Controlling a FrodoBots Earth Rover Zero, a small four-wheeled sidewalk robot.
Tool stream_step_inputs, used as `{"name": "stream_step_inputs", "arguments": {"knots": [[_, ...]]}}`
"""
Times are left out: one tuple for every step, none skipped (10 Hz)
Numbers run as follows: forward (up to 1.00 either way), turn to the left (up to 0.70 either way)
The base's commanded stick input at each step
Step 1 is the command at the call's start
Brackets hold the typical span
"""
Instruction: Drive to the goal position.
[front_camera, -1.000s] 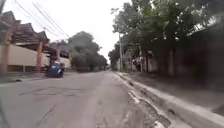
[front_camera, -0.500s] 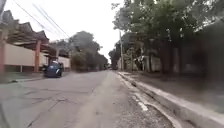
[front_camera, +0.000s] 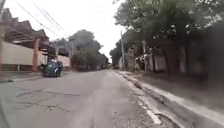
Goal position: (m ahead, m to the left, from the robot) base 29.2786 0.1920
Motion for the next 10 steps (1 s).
{"name": "stream_step_inputs", "arguments": {"knots": [[0.7, 0.0], [0.7, 0.0], [0.7, 0.0], [0.7, 0.0], [0.7, 0.0], [0.7, 0.0], [0.7, 0.0], [0.7, 0.0], [0.7, 0.0], [0.7, -0.01]]}}
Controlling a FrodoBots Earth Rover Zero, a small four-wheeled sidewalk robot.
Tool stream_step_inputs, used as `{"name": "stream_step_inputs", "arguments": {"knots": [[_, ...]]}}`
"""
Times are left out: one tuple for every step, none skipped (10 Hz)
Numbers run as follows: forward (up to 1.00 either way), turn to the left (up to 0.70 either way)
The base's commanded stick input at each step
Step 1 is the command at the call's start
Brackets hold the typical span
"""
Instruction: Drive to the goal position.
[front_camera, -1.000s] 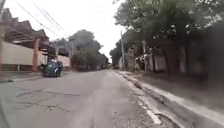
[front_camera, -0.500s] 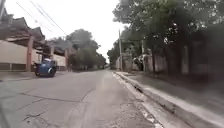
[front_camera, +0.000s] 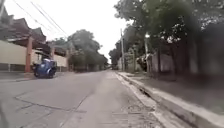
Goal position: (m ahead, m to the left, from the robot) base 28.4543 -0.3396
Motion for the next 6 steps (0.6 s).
{"name": "stream_step_inputs", "arguments": {"knots": [[0.7, -0.03], [0.7, -0.3], [0.7, 0.0], [0.7, 0.0], [0.7, 0.0], [0.7, 0.0]]}}
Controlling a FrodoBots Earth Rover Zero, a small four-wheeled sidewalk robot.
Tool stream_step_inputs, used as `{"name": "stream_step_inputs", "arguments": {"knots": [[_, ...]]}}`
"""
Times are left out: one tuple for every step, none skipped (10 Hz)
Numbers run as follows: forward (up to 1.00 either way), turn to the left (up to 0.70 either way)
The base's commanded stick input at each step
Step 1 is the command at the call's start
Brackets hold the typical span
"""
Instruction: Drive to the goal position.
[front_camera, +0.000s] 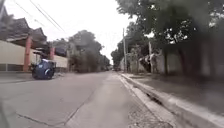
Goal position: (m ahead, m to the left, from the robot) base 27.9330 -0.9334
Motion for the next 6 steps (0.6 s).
{"name": "stream_step_inputs", "arguments": {"knots": [[0.7, 0.0], [0.7, 0.0], [0.7, 0.0], [0.7, 0.0], [0.7, 0.0], [0.7, 0.0]]}}
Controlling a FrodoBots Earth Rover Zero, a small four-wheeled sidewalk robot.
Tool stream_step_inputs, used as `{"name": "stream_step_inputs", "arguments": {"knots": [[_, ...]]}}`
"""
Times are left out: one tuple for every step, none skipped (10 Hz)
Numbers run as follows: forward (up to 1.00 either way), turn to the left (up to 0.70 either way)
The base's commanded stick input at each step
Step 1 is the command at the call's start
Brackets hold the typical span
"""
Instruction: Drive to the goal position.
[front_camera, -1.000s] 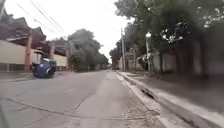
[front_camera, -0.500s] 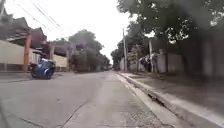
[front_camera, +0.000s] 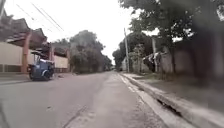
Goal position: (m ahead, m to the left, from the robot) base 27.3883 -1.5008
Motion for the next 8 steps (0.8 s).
{"name": "stream_step_inputs", "arguments": {"knots": [[0.7, 0.0], [0.7, 0.0], [0.7, 0.0], [0.7, -0.01], [0.7, -0.23], [0.7, -0.35], [0.7, -0.35], [0.7, -0.35]]}}
